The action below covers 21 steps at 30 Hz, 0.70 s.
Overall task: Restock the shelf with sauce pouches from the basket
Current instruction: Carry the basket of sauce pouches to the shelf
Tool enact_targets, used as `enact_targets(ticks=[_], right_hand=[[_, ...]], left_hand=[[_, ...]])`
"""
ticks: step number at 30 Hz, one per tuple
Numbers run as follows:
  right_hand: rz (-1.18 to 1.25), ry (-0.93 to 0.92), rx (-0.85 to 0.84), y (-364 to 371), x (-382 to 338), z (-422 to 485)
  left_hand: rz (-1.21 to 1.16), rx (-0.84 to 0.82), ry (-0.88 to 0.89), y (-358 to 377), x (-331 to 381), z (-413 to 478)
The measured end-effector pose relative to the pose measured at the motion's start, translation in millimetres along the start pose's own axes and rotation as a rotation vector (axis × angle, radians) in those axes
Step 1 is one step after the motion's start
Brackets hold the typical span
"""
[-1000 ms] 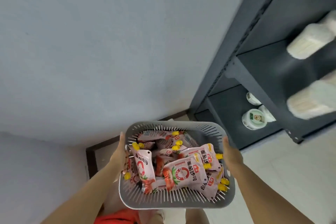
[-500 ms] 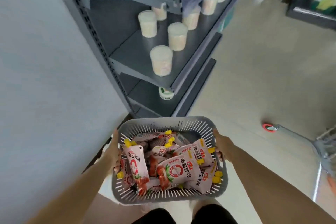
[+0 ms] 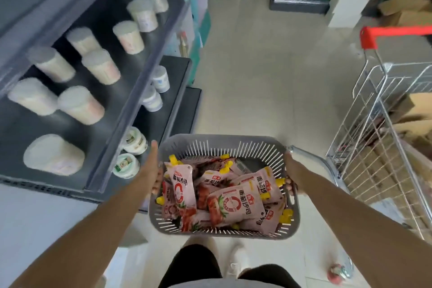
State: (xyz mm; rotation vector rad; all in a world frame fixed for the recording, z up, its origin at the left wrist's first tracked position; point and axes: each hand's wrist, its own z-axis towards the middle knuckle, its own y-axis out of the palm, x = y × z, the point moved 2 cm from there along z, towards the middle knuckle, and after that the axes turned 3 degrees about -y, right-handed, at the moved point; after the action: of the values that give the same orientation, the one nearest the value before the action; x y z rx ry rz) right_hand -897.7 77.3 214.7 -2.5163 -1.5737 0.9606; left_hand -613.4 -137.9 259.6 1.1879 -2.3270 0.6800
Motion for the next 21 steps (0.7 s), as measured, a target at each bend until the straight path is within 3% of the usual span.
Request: enact_targets(ticks=[7, 16, 21], right_hand=[[0.035, -0.030, 0.175, -69.3, -110.5, 81.5], [0.391, 0.007, 0.240, -144.7, -272.6, 160.0], [0.421, 0.070, 0.239, -193.8, -348.6, 206.3]], left_hand=[[0.060, -0.123, -0.005, 62.8, 141.0, 82.5], [0.218, -0.231, 0.038, 133.9, 345.3, 198.7], [0.265, -0.245, 0.074, 186.7, 459.5, 244.5]])
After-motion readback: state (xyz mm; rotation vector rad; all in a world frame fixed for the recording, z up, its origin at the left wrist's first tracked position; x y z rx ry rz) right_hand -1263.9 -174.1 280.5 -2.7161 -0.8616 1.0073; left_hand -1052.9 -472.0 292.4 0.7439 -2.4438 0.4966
